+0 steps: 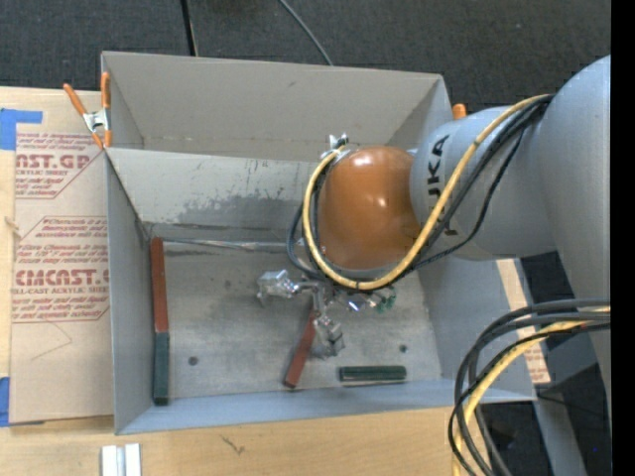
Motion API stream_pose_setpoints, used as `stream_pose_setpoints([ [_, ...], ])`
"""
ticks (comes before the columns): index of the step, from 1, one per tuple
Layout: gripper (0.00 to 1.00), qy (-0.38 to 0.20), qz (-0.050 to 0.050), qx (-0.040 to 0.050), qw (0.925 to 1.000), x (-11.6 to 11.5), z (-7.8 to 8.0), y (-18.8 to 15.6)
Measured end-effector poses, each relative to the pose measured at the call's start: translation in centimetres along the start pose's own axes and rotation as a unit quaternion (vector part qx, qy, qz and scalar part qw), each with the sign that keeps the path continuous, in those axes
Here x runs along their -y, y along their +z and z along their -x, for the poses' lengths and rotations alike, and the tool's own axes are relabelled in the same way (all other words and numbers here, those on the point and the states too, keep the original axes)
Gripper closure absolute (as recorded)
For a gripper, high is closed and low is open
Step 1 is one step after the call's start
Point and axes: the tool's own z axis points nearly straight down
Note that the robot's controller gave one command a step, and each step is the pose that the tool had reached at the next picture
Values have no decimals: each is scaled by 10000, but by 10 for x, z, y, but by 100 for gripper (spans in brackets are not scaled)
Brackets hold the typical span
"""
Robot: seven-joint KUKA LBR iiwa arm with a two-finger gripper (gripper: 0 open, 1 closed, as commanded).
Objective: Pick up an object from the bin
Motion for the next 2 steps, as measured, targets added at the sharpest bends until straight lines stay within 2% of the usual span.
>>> stream_pose_setpoints([
  [1,100,-761,-1,17,9971,10,-54,1],
  [2,100,-762,-1,20,9971,10,-54,1],
])
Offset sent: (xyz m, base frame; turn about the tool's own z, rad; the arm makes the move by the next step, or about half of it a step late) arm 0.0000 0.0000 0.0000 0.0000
